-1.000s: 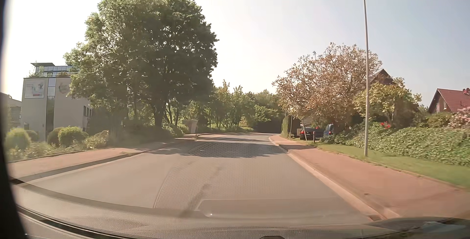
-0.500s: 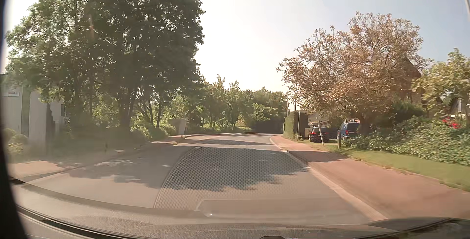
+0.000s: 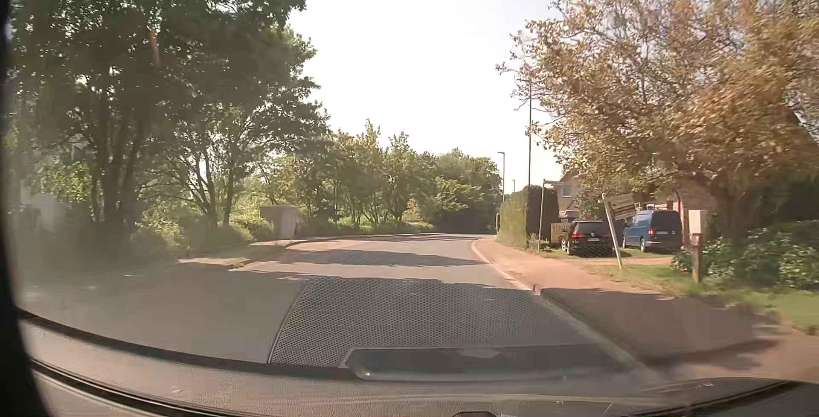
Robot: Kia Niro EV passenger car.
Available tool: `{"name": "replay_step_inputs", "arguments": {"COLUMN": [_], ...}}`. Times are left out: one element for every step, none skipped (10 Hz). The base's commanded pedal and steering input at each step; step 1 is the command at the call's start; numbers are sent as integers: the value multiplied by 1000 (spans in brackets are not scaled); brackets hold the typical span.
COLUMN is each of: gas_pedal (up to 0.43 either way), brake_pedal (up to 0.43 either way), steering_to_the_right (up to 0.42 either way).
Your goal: Follow the waypoints while adhering to traffic rules and regulations
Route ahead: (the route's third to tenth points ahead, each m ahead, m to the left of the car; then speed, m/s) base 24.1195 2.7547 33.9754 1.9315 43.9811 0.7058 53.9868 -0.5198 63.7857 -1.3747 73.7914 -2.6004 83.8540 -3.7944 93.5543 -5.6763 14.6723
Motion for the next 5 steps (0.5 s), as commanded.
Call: {"name": "replay_step_inputs", "arguments": {"gas_pedal": [169, 169, 177, 177, 177], "brake_pedal": [0, 0, 0, 0, 0], "steering_to_the_right": [6, 6, 5, 5, 5]}}
